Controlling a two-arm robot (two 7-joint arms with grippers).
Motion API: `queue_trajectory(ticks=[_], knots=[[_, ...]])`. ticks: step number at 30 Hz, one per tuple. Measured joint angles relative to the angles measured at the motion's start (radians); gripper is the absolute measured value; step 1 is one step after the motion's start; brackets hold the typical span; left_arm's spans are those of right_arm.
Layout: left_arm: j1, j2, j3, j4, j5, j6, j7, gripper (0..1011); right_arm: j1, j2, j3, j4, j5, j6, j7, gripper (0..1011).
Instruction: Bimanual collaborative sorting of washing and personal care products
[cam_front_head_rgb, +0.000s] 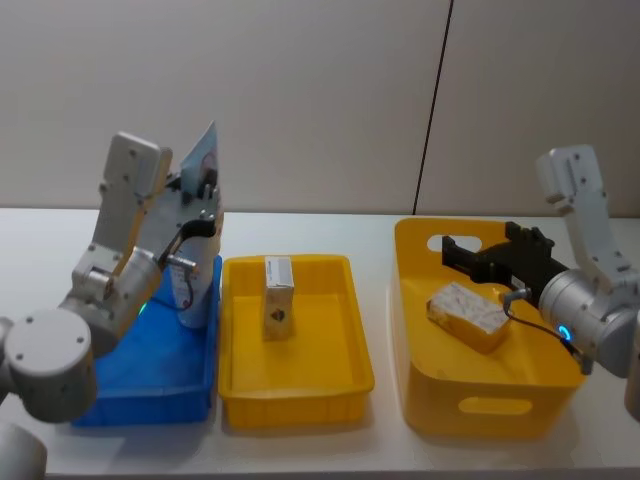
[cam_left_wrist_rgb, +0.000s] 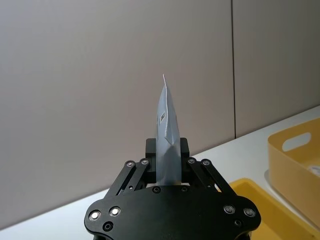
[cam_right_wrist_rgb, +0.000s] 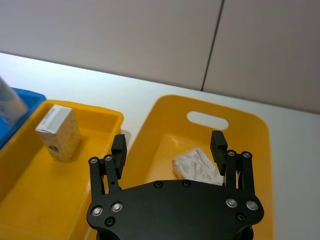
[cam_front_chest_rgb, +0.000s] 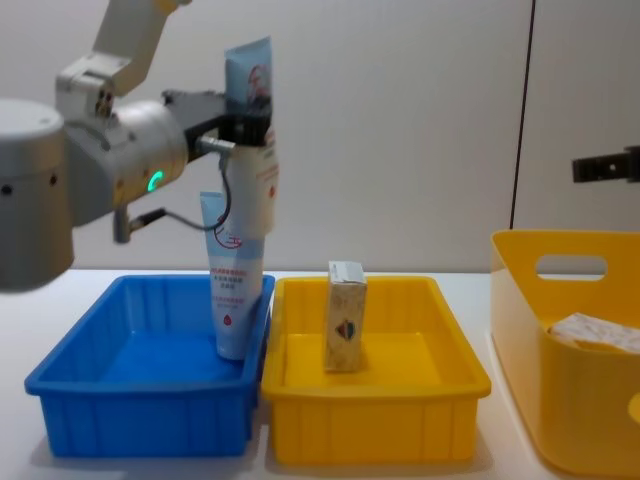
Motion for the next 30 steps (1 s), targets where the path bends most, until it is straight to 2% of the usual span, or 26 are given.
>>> queue_trajectory(ticks=[6, 17, 30], knots=[[-0.040, -0.003, 0.014, -0.001, 0.007, 0.025, -0.039, 218, 0.019, 0.020, -0.018, 0.009, 0.009, -0.038, 0.061, 1004], [-0.072, 0.007, 0.027, -0.081, 0.021, 0.124, -0.081, 218, 0.055, 0.059, -0.047, 0.011, 0.050, -0.094, 0.185, 1004], [-0.100, 0.006, 0.040, -0.129, 0.021, 0.152, -0.143, 218, 0.121, 0.103, -0.104, 0.038, 0.095, -0.155, 0.350, 1004]])
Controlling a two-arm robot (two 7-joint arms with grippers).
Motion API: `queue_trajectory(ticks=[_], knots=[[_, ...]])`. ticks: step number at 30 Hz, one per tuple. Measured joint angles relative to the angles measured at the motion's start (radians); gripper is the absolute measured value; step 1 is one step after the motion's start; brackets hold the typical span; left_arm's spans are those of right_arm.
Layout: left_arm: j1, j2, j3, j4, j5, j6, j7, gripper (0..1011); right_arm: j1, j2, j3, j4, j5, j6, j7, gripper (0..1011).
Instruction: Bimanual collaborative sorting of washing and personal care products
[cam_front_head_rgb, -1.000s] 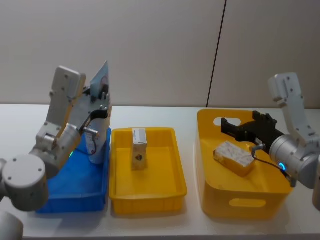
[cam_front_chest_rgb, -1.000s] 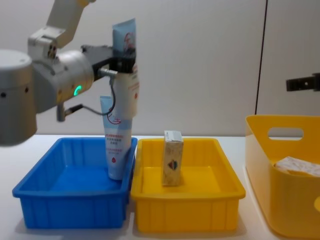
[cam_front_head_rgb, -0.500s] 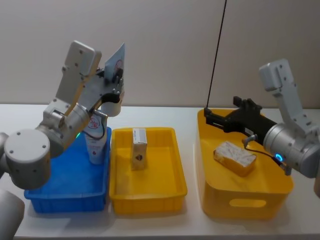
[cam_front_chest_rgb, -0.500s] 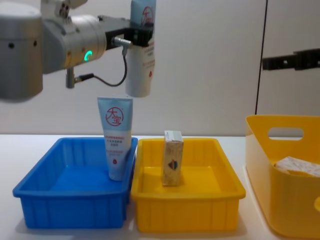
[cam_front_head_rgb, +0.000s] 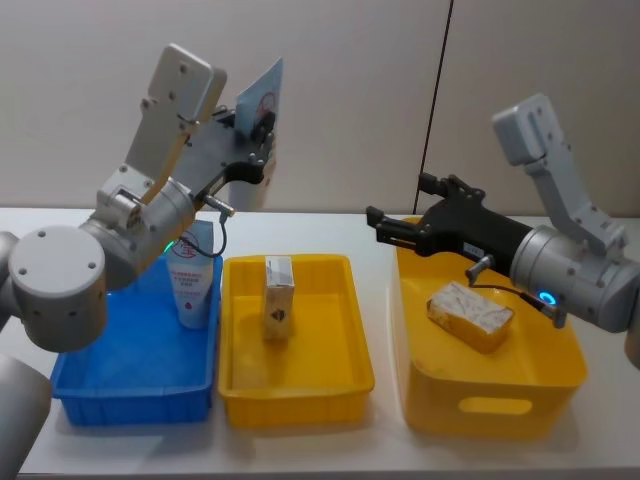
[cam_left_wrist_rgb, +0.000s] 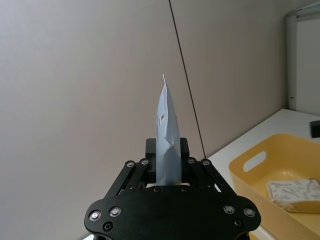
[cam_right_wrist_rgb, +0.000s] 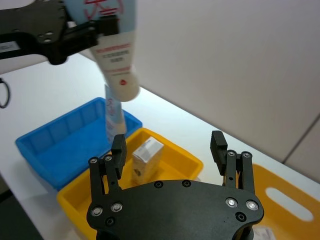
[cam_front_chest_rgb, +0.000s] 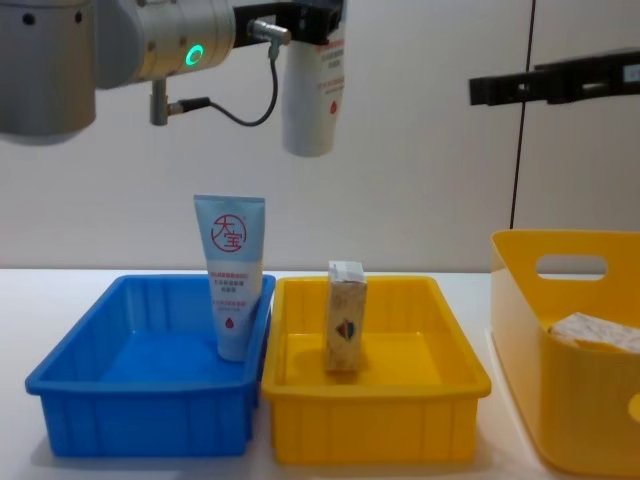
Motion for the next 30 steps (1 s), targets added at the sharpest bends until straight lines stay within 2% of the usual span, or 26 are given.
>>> queue_trajectory(ticks=[6, 13, 19, 30], knots=[[-0.005, -0.003, 0.006, -0.015, 0.002, 0.009, -0.019, 218, 0.047, 0.011, -0.047, 0.034, 0.002, -0.038, 0.069, 1004], [-0.003, -0.005, 0.010, -0.034, 0.007, 0.023, -0.033, 218, 0.089, 0.013, -0.093, 0.067, -0.023, -0.086, 0.101, 1004], [0.007, -0.007, 0.012, -0.051, 0.011, 0.037, -0.040, 218, 0.124, 0.005, -0.138, 0.100, -0.063, -0.134, 0.097, 1004], [0.022, -0.013, 0.012, -0.073, 0.017, 0.053, -0.048, 218, 0.164, -0.020, -0.191, 0.152, -0.122, -0.190, 0.052, 1004]])
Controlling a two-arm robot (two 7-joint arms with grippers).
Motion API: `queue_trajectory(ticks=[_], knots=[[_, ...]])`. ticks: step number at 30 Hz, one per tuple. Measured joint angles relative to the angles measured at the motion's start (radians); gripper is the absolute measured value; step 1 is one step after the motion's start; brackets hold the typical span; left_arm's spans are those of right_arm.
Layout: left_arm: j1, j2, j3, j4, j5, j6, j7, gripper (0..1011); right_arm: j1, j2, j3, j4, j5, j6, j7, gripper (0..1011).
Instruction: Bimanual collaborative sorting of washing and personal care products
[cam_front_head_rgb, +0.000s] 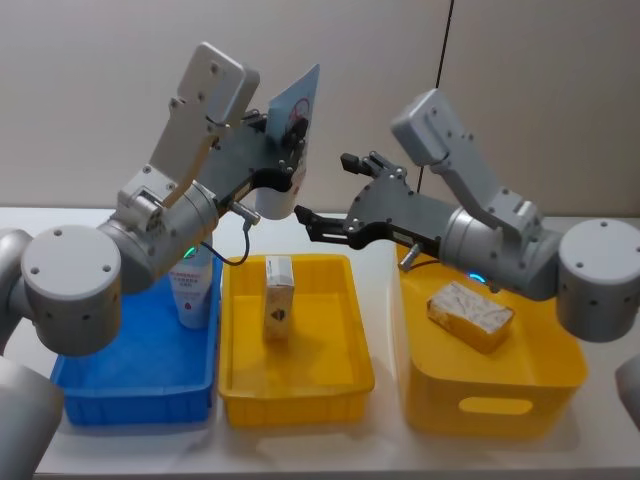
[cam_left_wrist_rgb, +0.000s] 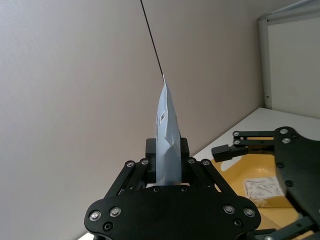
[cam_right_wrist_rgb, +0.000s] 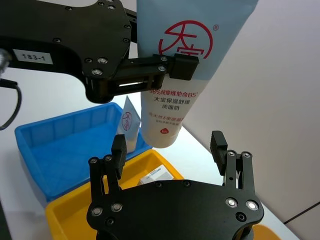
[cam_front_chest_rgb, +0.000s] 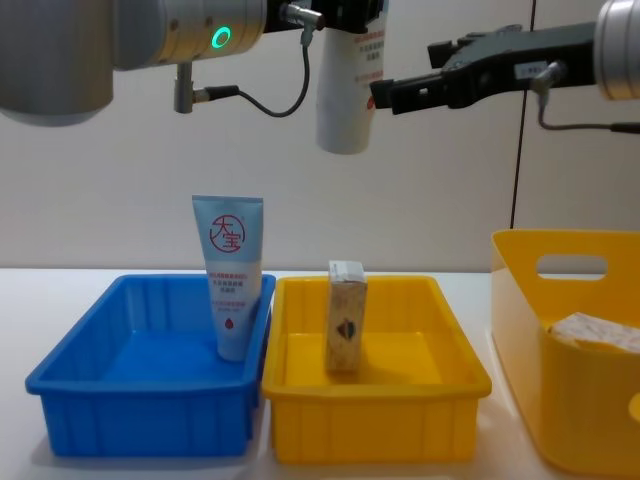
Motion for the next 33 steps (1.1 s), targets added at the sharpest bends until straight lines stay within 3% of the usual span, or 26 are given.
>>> queue_trajectory(ticks=[8, 33], knots=[[0.007, -0.003, -0.004, -0.013, 0.004, 0.009, -0.004, 218, 0.021, -0.027, -0.027, 0.051, -0.019, -0.023, -0.029, 1004], [0.027, -0.014, -0.014, -0.036, 0.013, 0.030, -0.028, 218, 0.098, -0.117, -0.074, 0.216, -0.020, -0.086, -0.069, 1004]])
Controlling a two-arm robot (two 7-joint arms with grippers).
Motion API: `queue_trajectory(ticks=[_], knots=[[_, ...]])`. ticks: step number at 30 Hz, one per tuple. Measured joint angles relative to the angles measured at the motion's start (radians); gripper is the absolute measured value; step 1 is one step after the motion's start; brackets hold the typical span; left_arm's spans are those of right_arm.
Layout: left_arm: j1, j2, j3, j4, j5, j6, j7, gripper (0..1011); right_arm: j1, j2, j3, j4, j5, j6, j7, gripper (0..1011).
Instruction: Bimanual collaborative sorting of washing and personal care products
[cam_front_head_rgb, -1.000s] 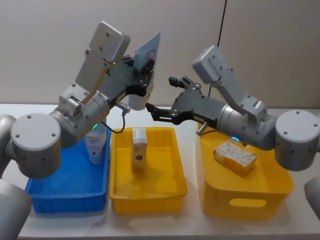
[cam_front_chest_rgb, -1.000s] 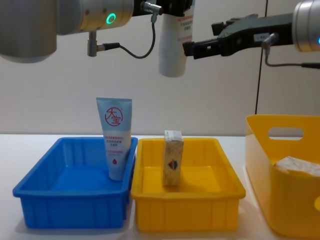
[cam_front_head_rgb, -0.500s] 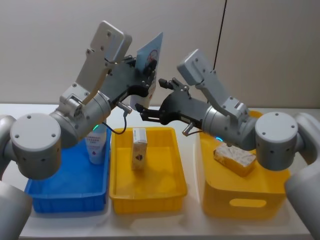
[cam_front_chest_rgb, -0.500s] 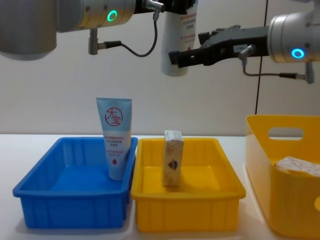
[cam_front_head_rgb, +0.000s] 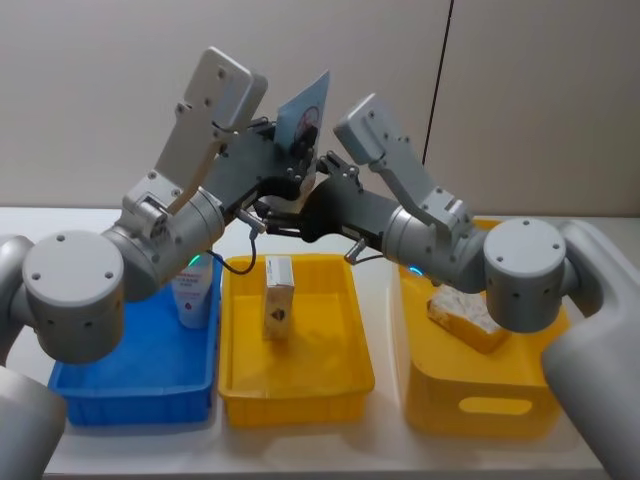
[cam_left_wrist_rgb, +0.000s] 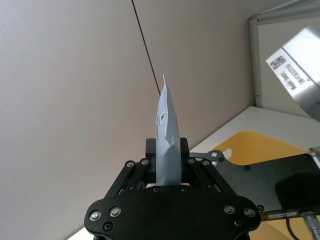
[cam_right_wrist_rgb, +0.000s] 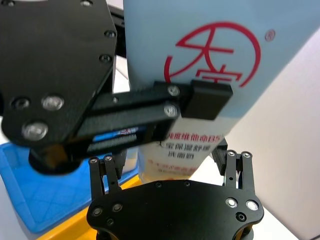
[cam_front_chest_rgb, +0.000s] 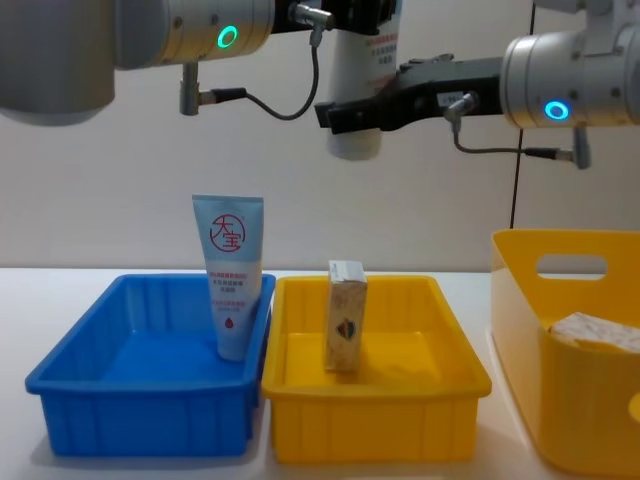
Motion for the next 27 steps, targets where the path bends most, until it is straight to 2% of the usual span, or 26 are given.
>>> queue_trajectory(ticks=[5, 10, 11, 20, 21, 27], knots=[[0.003, -0.003, -0.001, 0.000, 0.003, 0.002, -0.002, 218, 0.013, -0.010, -0.006, 0.018, 0.007, -0.009, 0.001, 1004], [0.005, -0.005, -0.002, 0.001, 0.004, 0.002, -0.004, 218, 0.021, -0.017, -0.010, 0.031, 0.012, -0.013, 0.002, 927], [0.005, -0.005, -0.002, 0.001, 0.004, 0.003, -0.004, 218, 0.022, -0.018, -0.010, 0.032, 0.012, -0.014, 0.002, 871], [0.007, -0.006, -0.004, 0.002, 0.006, 0.003, -0.004, 218, 0.029, -0.023, -0.014, 0.043, 0.016, -0.018, 0.003, 635], [0.007, -0.006, -0.004, 0.002, 0.006, 0.003, -0.005, 218, 0.030, -0.024, -0.014, 0.044, 0.016, -0.018, 0.004, 583], [0.007, -0.007, -0.005, 0.003, 0.007, 0.003, -0.005, 218, 0.032, -0.026, -0.015, 0.048, 0.017, -0.019, 0.004, 452]])
